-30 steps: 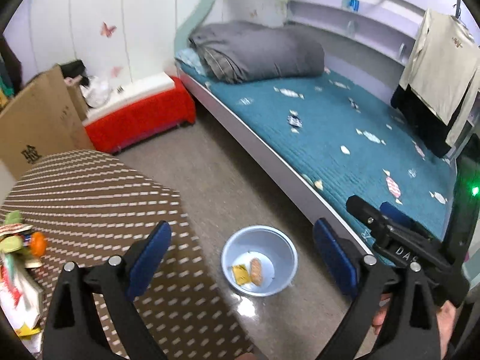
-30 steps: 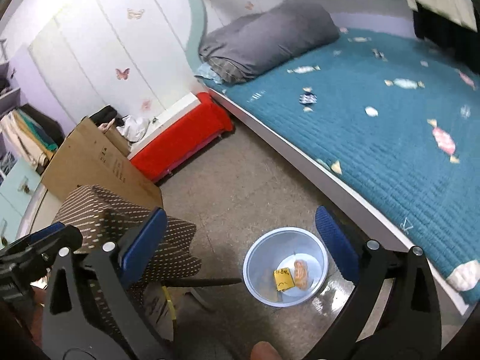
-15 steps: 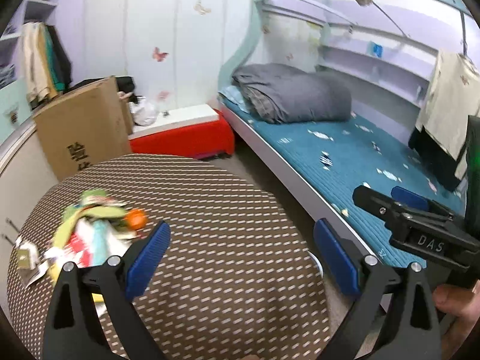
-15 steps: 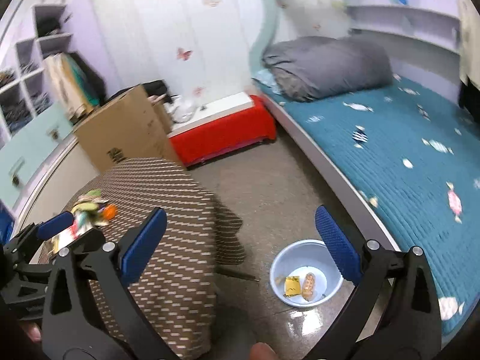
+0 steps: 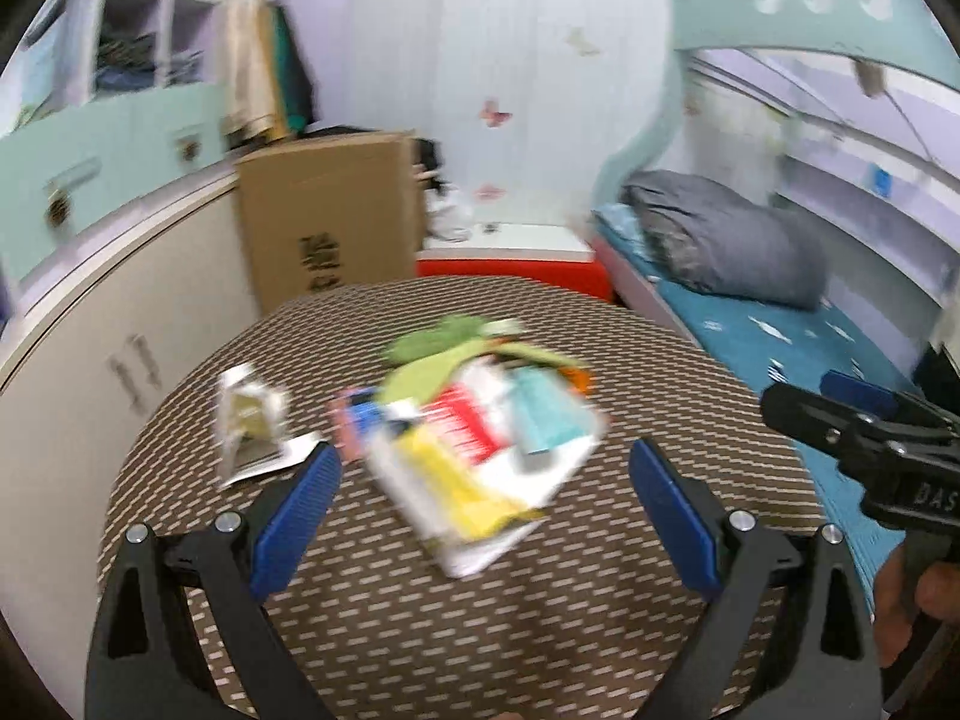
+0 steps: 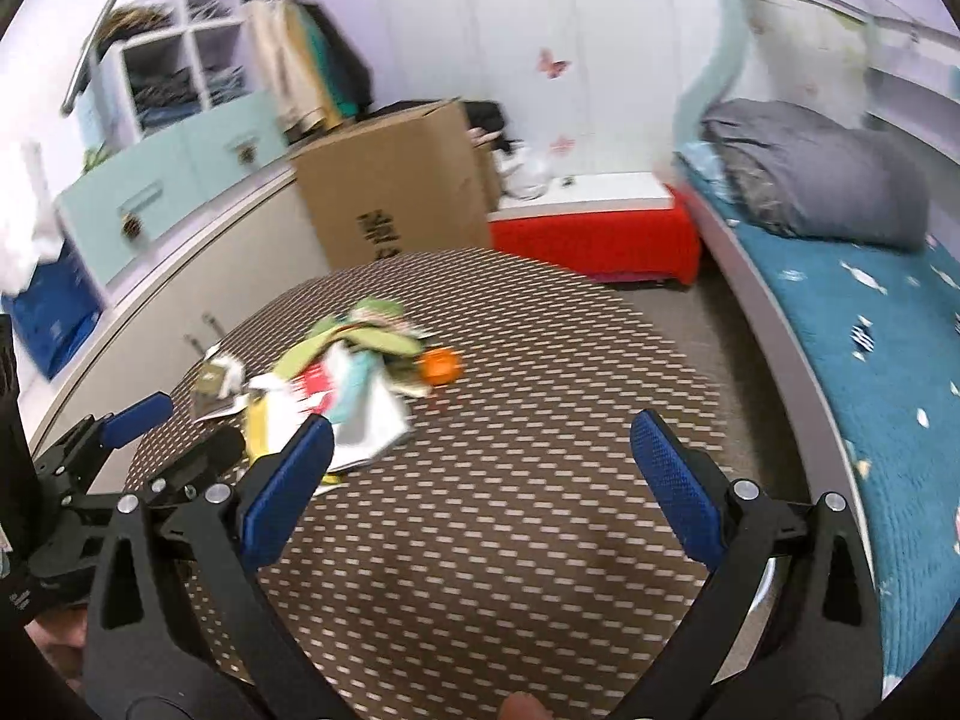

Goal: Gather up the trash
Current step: 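Return both tools to the table toward the remaining trash, then grasp the white-green medicine box with the left tool while the right tool grasps the yellow box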

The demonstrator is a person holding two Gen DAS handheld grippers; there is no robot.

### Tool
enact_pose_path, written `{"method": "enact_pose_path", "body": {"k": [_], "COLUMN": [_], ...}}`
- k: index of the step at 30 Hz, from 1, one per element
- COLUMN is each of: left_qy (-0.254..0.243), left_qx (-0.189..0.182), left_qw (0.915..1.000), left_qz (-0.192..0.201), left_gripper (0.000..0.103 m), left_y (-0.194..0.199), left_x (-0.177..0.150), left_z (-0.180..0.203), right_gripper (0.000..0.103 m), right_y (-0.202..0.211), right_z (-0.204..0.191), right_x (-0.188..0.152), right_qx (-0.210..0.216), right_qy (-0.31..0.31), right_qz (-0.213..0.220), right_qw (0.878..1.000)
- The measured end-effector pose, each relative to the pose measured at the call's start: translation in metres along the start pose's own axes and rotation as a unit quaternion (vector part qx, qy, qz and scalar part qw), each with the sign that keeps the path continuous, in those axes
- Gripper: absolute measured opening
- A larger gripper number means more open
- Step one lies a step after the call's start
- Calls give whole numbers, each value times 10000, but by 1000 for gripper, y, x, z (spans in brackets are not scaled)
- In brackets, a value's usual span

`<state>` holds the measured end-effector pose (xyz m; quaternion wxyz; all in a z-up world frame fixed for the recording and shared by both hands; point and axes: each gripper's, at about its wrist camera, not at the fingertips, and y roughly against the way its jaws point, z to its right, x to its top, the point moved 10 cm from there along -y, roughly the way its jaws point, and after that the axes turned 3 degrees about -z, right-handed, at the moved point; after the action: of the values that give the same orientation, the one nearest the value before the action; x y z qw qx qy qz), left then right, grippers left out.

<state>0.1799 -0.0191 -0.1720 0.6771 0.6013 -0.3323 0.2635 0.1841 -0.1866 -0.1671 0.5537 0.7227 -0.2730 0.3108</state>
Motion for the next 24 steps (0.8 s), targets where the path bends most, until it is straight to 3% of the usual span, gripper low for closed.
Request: {"method": "enact_pose_path", "body": {"k": [8,10,13,18,24], "left_qy": [665,801,917,901,825], "left_qx": [849,1003,1109,1086,1101], "left_qw": [9940,9914,9891,9894,9885], "left_qz": [-183,-249,-321,-334,-619], "left_gripper": [94,94,94,94,94], "left_y": [-8,-13,-20,-36,-79], "left_x": [-22,-25,-27,-14,6], "left_z": [-102,-125,-146,-152,-153], "right_gripper": [95,80,68,54,51], "right_y": [-48,-61,-79,-104,-118], "right_z": [-90,-111,-131,-145,-143], "right_x": [-16,-21,-29,-40,-48], "right_qx": [581,740,847,829,757], "right_qy": [752,937,1117,1262,1264], "right_qz": [-441,-609,-799,-1081,-1247], "right_qw": [9945,9910,9869,9826,9812]}}
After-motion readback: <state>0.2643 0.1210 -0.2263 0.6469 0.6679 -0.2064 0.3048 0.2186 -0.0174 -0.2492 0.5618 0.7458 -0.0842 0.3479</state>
